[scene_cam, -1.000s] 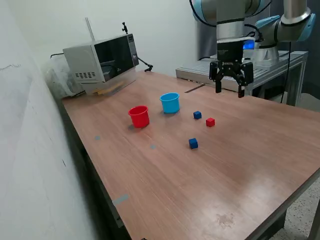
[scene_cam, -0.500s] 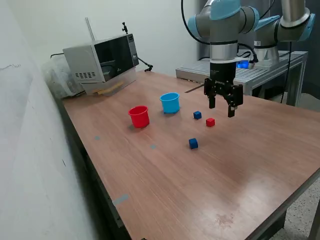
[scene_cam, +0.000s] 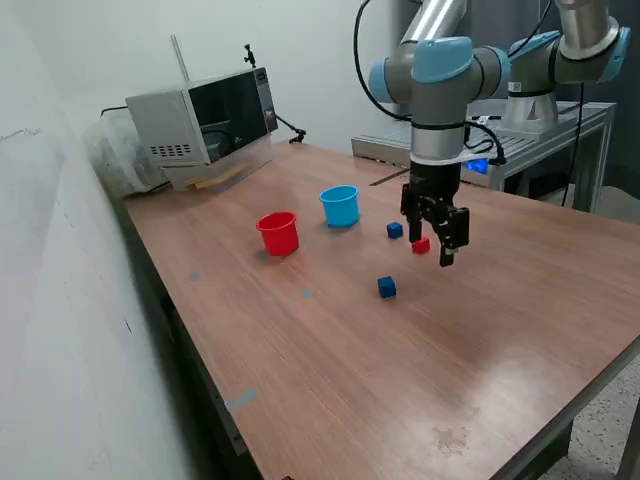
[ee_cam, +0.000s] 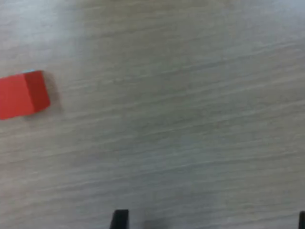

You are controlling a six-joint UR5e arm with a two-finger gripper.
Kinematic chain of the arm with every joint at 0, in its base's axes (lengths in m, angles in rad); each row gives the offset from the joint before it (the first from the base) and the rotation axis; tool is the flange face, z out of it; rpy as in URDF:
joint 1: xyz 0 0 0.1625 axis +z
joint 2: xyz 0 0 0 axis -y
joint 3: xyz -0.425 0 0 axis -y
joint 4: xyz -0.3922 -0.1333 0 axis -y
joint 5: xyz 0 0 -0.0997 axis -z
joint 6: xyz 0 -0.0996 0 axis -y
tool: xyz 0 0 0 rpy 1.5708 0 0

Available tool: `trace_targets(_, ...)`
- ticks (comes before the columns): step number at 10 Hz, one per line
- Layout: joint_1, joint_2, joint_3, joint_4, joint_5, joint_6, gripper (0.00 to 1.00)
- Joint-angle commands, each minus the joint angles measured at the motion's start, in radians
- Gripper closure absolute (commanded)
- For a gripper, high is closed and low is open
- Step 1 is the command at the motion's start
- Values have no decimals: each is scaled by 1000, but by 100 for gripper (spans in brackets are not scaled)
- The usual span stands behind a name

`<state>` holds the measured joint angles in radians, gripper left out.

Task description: Place red objects in the red bin, and blue objects in the blue bin.

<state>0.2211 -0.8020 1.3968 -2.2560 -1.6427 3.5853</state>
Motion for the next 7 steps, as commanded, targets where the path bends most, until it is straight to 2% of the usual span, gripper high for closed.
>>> trace_targets(1, 23, 56, -61, -3, -9, 53, 0)
trace_targets(2, 26, 64, -74, -2, -9, 85, 0)
trace_targets(5, 27, 79, -102, -8, -28, 95, 0)
trace_targets(6, 24, 98, -116, -8, -42, 95, 0)
trace_targets(7, 17, 106, -119, -8, -72, 95, 0)
